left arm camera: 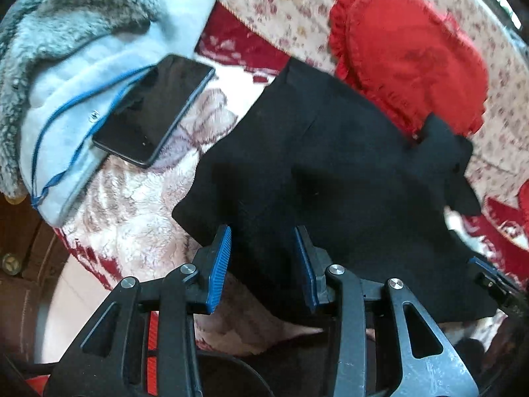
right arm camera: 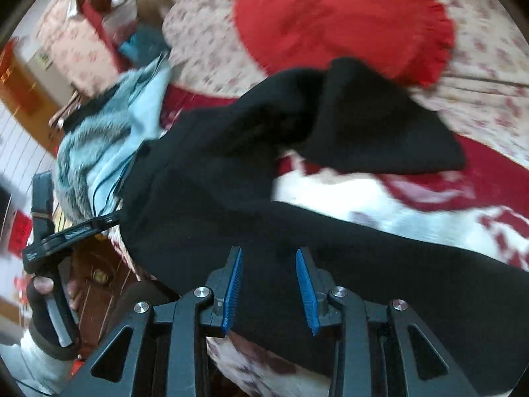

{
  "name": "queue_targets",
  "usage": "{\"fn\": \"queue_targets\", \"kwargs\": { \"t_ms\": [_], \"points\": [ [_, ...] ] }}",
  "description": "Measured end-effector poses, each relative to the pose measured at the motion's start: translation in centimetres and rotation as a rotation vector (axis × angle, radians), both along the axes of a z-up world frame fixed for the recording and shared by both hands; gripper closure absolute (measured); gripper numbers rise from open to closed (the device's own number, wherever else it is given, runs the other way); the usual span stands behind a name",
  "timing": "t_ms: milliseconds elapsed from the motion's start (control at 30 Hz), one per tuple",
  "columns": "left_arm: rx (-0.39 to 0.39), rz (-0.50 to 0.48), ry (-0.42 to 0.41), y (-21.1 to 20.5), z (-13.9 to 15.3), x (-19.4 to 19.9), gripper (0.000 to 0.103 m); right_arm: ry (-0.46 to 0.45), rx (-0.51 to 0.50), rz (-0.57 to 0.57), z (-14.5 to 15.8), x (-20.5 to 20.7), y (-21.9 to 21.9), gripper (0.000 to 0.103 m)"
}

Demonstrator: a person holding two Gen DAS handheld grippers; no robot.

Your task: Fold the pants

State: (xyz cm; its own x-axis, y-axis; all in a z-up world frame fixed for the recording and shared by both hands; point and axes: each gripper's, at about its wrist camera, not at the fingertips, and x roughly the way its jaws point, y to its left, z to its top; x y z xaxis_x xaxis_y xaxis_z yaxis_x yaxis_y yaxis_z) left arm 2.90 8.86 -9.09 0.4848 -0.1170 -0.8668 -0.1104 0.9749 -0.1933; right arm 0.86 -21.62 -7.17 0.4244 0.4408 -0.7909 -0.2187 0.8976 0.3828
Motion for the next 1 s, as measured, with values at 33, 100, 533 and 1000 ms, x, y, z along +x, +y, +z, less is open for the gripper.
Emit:
{"fn": "queue_targets", "kwargs": {
  "t_ms": [33,100,533,1000],
  "points": [
    [0.011,0.003,0.006,0.1,-0.5,0.3,0.063,0.01,0.0,0.019,-0.5,0.5,0.7,0.072],
    [0.005,0.009,0.014,0.5,-1.2,0.9,0.057,0.041,-0.015,0.058,-2.0,1.4,2.0,0.072],
    [-0.072,-0.088,-0.015,1.0,2.9,6.9,0.042,-0.16,-0.067,0.248,4.1,8.3,7.1,0.061],
    [0.069,-0.302,0.053,-1.1,0.4,20.4,0.037,-0.018,-0.245,0.485,-1.9,22.2,12.2,0.059]
  ]
}}
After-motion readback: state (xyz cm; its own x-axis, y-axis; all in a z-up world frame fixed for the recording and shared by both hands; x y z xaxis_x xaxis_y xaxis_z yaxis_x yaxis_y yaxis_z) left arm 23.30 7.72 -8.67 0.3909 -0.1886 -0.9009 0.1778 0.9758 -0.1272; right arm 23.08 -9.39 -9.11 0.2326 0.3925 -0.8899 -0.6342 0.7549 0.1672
